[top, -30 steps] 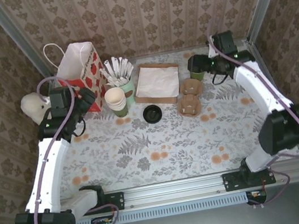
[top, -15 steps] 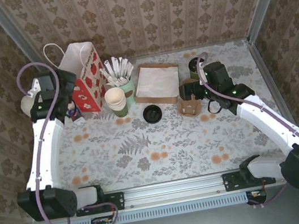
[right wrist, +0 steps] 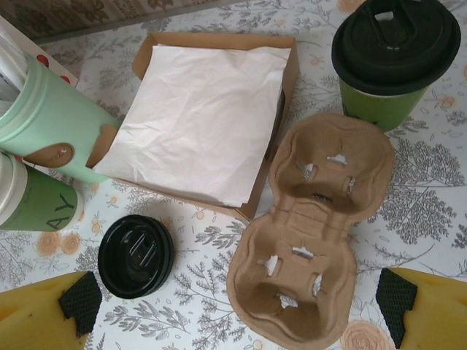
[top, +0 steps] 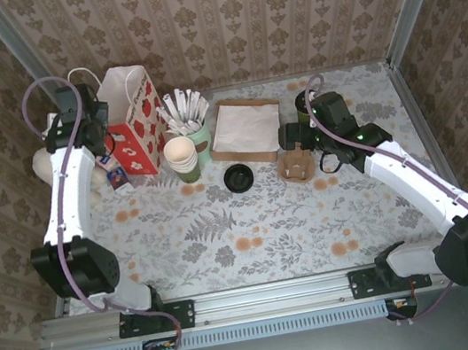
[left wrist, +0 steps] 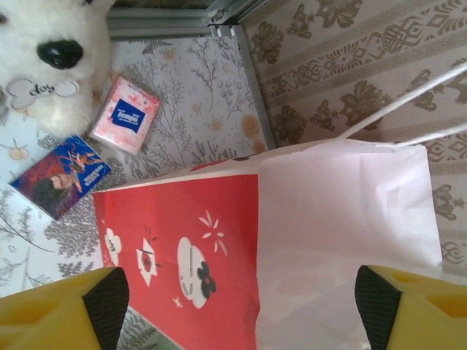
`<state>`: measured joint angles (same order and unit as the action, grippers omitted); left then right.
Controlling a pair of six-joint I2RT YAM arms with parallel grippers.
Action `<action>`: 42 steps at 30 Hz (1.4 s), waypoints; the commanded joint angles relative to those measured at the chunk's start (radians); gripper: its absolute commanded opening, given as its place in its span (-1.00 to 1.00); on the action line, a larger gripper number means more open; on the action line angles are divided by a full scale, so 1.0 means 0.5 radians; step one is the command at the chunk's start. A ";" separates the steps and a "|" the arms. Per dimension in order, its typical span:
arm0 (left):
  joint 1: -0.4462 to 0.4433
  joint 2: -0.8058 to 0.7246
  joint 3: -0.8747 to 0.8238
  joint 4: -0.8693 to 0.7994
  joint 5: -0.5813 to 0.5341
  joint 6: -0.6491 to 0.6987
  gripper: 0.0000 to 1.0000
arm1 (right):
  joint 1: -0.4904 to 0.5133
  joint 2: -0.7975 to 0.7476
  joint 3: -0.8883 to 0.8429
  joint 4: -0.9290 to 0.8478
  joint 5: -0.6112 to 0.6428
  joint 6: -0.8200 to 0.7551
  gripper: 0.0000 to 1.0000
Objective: Pack the takeout coffee
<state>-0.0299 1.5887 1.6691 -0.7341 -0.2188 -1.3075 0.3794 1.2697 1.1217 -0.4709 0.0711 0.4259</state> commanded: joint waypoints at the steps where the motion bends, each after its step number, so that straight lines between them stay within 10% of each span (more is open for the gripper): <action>1: 0.011 0.126 0.136 -0.136 0.111 -0.096 0.60 | 0.014 -0.113 -0.054 -0.086 0.101 0.080 1.00; 21: 0.089 0.249 0.261 -0.156 0.240 0.050 -0.79 | 0.038 -0.114 -0.261 -0.058 0.250 0.179 1.00; 42: 0.279 -0.435 -0.279 -0.278 0.284 0.018 -0.93 | 0.040 -0.062 -0.310 -0.006 0.232 0.220 1.00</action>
<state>0.0830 1.4242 1.5642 -0.8120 -0.0669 -1.3163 0.3923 1.2266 0.9810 -0.4946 0.1734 0.5220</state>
